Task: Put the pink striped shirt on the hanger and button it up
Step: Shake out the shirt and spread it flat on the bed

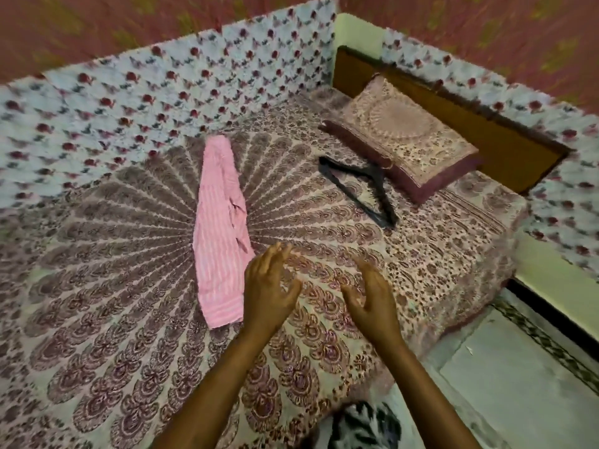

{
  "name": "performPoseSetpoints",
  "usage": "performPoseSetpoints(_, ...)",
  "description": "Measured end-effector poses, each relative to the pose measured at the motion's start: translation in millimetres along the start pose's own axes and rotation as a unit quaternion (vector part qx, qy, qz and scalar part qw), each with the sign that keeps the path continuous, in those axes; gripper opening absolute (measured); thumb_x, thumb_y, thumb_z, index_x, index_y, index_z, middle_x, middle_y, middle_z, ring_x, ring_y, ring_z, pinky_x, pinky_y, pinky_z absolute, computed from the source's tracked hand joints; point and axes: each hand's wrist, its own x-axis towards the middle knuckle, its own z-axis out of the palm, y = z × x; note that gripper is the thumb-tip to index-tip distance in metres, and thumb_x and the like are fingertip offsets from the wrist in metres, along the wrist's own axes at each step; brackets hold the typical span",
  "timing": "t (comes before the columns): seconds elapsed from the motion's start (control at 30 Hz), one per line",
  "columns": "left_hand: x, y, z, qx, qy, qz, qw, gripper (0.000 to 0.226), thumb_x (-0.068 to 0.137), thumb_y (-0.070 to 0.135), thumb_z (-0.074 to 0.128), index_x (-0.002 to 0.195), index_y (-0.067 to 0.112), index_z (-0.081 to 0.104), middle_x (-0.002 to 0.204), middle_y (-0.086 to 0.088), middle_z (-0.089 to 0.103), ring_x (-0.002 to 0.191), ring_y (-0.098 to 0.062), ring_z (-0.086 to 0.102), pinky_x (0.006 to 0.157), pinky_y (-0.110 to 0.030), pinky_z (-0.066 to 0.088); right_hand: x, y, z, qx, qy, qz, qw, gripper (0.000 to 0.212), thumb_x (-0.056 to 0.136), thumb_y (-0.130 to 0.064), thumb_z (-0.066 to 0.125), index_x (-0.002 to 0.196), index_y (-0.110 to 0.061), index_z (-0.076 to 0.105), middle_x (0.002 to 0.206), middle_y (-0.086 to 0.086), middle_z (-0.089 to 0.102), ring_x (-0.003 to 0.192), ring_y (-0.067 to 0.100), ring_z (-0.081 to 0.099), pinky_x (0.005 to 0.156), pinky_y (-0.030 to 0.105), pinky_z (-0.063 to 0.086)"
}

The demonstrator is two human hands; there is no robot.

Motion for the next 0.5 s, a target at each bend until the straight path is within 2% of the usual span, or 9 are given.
performPoseSetpoints(0.07, 22, -13, -1, 0.004, 0.013, -0.024, 1.000, 0.066, 0.080, 0.052, 0.036, 0.137, 0.020, 0.041, 0.145, -0.007, 0.041, 0.134, -0.026, 0.035, 0.112, -0.045, 0.026, 33, -4, 10, 0.003, -0.024, -0.011, 1.000, 0.056, 0.091, -0.033, 0.053, 0.142, -0.029, 0.029, 0.146, 0.004, 0.036, 0.135, 0.023, 0.032, 0.110, 0.051, 0.029)
performPoseSetpoints(0.13, 46, -26, 1, 0.010, 0.027, -0.050, 0.998, 0.064, 0.080, 0.051, 0.038, 0.135, 0.019, 0.045, 0.144, -0.006, 0.042, 0.133, -0.025, 0.036, 0.111, -0.044, 0.028, 69, -11, 18, 0.018, -0.051, -0.028, 0.998, 0.054, 0.092, -0.034, 0.052, 0.141, -0.032, 0.029, 0.145, 0.003, 0.038, 0.131, 0.022, 0.037, 0.106, 0.051, 0.035)
performPoseSetpoints(0.23, 79, -42, 2, 0.024, 0.039, -0.094, 0.995, 0.063, 0.079, 0.054, 0.040, 0.132, 0.020, 0.048, 0.142, -0.004, 0.044, 0.132, -0.023, 0.038, 0.109, -0.044, 0.030, 120, -22, 28, 0.034, -0.094, -0.057, 0.993, 0.053, 0.092, -0.029, 0.053, 0.141, -0.031, 0.031, 0.144, 0.000, 0.038, 0.116, 0.011, 0.044, 0.096, 0.033, 0.039)
performPoseSetpoints(0.27, 89, -47, 3, 0.031, 0.046, -0.101, 0.993, 0.062, 0.079, 0.053, 0.040, 0.130, 0.019, 0.050, 0.141, -0.006, 0.045, 0.130, -0.025, 0.040, 0.107, -0.046, 0.032, 135, -24, 32, 0.033, -0.107, -0.059, 0.992, 0.053, 0.092, -0.029, 0.052, 0.140, -0.031, 0.031, 0.144, 0.000, 0.039, 0.116, 0.011, 0.044, 0.096, 0.032, 0.039)
performPoseSetpoints(0.3, 103, -54, 5, 0.037, 0.053, -0.117, 0.991, 0.061, 0.079, 0.051, 0.040, 0.129, 0.018, 0.052, 0.139, -0.007, 0.047, 0.129, -0.026, 0.042, 0.106, -0.047, 0.034, 157, -26, 37, 0.035, -0.121, -0.064, 0.990, 0.052, 0.092, -0.030, 0.052, 0.140, -0.033, 0.030, 0.144, 0.001, 0.039, 0.116, 0.012, 0.044, 0.097, 0.035, 0.040)
performPoseSetpoints(0.37, 126, -66, 7, 0.043, 0.062, -0.142, 0.987, 0.060, 0.079, 0.051, 0.040, 0.126, 0.016, 0.054, 0.138, -0.008, 0.048, 0.127, -0.027, 0.043, 0.105, -0.046, 0.035, 189, -29, 47, 0.037, -0.144, -0.082, 0.985, 0.051, 0.093, -0.032, 0.051, 0.137, -0.039, 0.026, 0.144, 0.000, 0.039, 0.102, 0.008, 0.048, 0.098, 0.044, 0.045)
performPoseSetpoints(0.4, 141, -75, 10, 0.048, 0.069, -0.154, 0.984, 0.060, 0.079, 0.051, 0.040, 0.125, 0.015, 0.054, 0.137, -0.008, 0.049, 0.126, -0.028, 0.044, 0.105, -0.045, 0.035, 209, -30, 54, 0.039, -0.159, -0.091, 0.982, 0.051, 0.093, -0.034, 0.050, 0.138, -0.038, 0.026, 0.144, 0.000, 0.039, 0.101, 0.006, 0.048, 0.098, 0.048, 0.046)
performPoseSetpoints(0.43, 154, -83, 11, 0.051, 0.075, -0.162, 0.983, 0.059, 0.079, 0.050, 0.041, 0.124, 0.014, 0.055, 0.136, -0.009, 0.050, 0.126, -0.029, 0.045, 0.104, -0.045, 0.035, 226, -33, 59, 0.037, -0.167, -0.102, 0.980, 0.050, 0.093, -0.038, 0.047, 0.139, -0.034, 0.030, 0.144, 0.001, 0.040, 0.110, 0.008, 0.047, 0.099, 0.051, 0.044)
performPoseSetpoints(0.5, 180, -102, 15, 0.063, 0.079, -0.179, 0.979, 0.057, 0.079, 0.049, 0.041, 0.123, 0.015, 0.056, 0.134, -0.009, 0.052, 0.125, -0.029, 0.046, 0.102, -0.042, 0.033, 262, -37, 75, 0.028, -0.183, -0.118, 0.976, 0.053, 0.092, -0.047, 0.039, 0.140, -0.026, 0.033, 0.142, 0.005, 0.042, 0.125, 0.020, 0.044, 0.103, 0.052, 0.040)
